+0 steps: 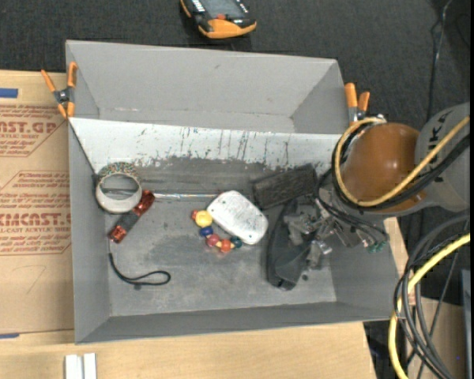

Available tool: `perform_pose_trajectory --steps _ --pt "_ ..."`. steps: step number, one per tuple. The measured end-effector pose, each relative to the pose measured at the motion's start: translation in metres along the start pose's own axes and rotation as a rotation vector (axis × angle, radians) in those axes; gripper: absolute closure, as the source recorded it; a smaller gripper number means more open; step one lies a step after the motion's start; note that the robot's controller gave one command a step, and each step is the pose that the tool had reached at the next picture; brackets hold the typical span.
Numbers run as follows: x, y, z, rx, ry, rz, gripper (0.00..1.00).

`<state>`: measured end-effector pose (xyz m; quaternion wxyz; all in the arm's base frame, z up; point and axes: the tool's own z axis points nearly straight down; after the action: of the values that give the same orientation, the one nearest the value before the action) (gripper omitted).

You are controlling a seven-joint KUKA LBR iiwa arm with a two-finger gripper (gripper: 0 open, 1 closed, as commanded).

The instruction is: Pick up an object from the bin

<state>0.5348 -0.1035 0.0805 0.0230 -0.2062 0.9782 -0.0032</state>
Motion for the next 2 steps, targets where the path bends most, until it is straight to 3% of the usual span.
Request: perform_pose_trajectory --steps 1,2 --pt "0.0 0.0 0.0 0.0 0.0 0.0 1.0" --pt "-0.038 0.022 0.006 0.008 0.001 0.02 1.0"
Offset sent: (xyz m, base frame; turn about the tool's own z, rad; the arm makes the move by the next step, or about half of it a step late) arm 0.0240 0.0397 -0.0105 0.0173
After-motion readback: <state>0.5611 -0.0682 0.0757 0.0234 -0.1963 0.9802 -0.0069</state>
